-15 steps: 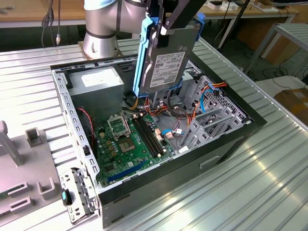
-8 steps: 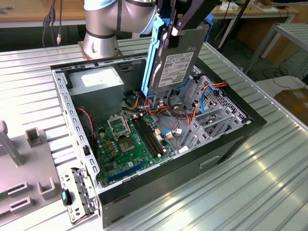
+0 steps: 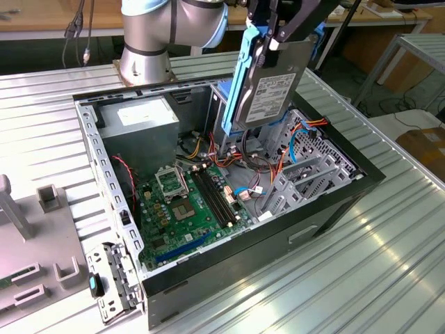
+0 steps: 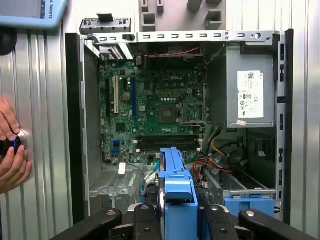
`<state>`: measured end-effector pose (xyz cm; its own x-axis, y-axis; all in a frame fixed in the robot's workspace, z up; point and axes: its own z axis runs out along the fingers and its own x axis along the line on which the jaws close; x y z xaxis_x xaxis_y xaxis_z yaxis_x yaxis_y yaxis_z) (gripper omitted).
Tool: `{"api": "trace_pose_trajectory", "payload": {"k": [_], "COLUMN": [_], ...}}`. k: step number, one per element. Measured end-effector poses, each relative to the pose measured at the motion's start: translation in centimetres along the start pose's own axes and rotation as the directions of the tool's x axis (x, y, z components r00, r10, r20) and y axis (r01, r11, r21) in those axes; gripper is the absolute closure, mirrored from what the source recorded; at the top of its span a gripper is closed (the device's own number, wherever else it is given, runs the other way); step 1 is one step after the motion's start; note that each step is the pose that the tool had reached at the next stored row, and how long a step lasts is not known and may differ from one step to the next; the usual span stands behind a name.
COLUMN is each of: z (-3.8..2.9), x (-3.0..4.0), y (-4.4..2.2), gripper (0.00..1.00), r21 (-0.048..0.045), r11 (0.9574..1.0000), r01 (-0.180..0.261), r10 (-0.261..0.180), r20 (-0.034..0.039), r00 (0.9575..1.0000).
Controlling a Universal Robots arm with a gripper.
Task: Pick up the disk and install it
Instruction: 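Insert the disk into the insertion slot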
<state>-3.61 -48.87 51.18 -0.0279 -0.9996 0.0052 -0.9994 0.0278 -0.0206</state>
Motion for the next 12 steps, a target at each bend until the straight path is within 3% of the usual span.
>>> {"api": "trace_pose_trajectory", "payload": {"k": [5, 10, 12], "z": [0.09, 0.19, 0.23], "x": [0.95, 2.01, 2.82], "y": [-0.26, -0.33, -0.42], "gripper": [0.63, 0.63, 0.63], "r21": [0.0002, 0.0003, 0.0002], "r11": [1.0000, 1.0000, 1.0000], "r01": [0.000, 0.000, 0.000], "r10": [0.000, 0.000, 0.000], "r20": [-0.0013, -0.0088, -0.0126], "r00": [1.0000, 1.0000, 0.9999]}}
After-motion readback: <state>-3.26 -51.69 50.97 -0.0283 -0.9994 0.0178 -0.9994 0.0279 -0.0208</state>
